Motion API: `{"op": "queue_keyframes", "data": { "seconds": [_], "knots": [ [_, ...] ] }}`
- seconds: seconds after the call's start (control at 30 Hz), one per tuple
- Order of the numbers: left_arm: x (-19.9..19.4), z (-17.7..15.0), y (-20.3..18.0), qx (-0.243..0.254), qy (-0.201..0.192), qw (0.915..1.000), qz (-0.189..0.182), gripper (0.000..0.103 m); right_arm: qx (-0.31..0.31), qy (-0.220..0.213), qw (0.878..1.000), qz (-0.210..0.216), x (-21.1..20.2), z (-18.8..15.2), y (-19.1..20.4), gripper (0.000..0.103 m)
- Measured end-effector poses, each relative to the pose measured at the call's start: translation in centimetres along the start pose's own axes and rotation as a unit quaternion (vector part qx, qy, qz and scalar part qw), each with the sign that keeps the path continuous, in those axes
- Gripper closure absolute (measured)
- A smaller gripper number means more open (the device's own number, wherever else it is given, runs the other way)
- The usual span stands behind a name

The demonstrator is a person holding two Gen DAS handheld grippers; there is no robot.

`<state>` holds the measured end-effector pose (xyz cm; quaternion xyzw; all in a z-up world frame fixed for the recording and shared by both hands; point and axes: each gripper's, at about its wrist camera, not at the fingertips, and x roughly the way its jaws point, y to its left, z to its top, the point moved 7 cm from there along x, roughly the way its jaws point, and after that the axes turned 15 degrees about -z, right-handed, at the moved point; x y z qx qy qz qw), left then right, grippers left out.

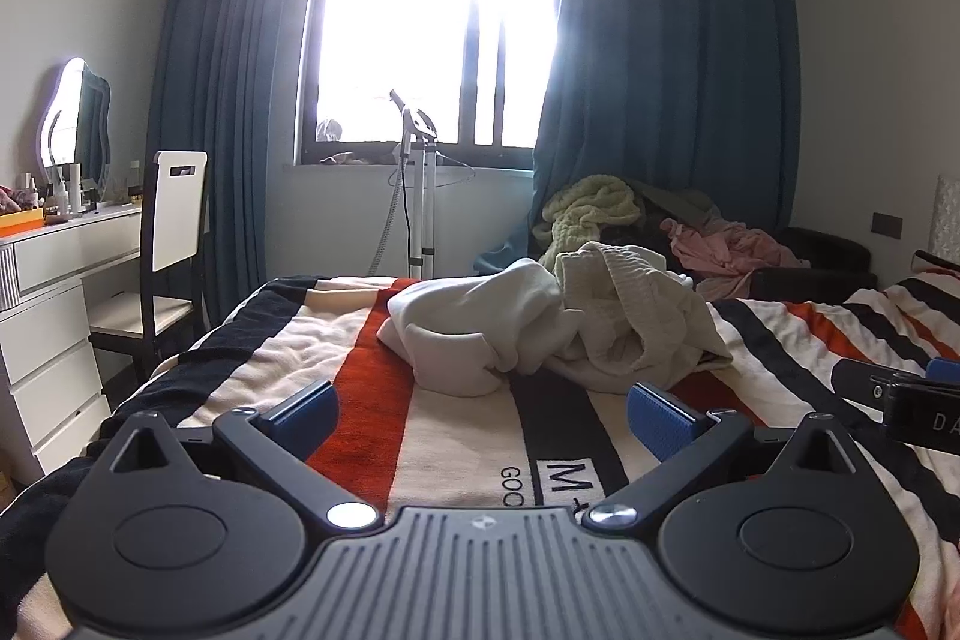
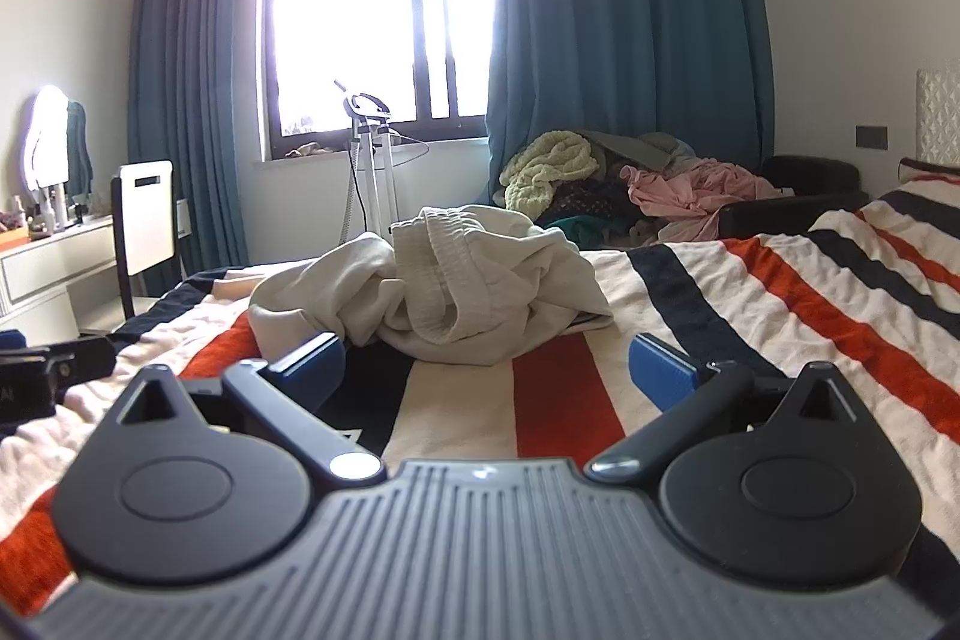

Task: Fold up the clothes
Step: 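Move both open grippers toward the crumpled white garment on the bed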

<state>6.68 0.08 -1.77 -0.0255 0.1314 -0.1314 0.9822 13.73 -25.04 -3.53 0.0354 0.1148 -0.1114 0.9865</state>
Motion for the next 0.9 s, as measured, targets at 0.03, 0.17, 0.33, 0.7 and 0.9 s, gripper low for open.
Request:
{"op": "queue_keyframes", "data": {
  "seconds": [0.03,0.17,0.33,0.7,0.9],
  "knots": [
    [-0.1,0.1,0.1,-0.001,-0.002,1.0,-0.001,0.0,-0.004,-0.002,1.0,0.0,0.0,0.0,0.0,0.0],
    [-0.5,0.4,0.3,-0.003,-0.011,0.9999,-0.004,0.0,-0.002,0.005,1.0,0.001,0.7,-0.2,-0.2,0.0],
    [0.1,-0.1,0.0,-0.003,-0.001,1.0,0.001,0.0,-0.011,-0.008,1.0,-0.002,-0.1,0.2,0.3,0.0],
    [0.3,-0.2,0.1,-0.005,-0.002,1.0,-0.003,0.0,-0.002,-0.013,1.0,-0.008,-0.3,-0.2,0.4,0.0],
    [0.4,0.1,0.1,0.003,-0.018,0.9998,-0.009,0.0,0.002,-0.013,1.0,-0.021,-0.3,0.4,0.9,0.0]
  ]
}}
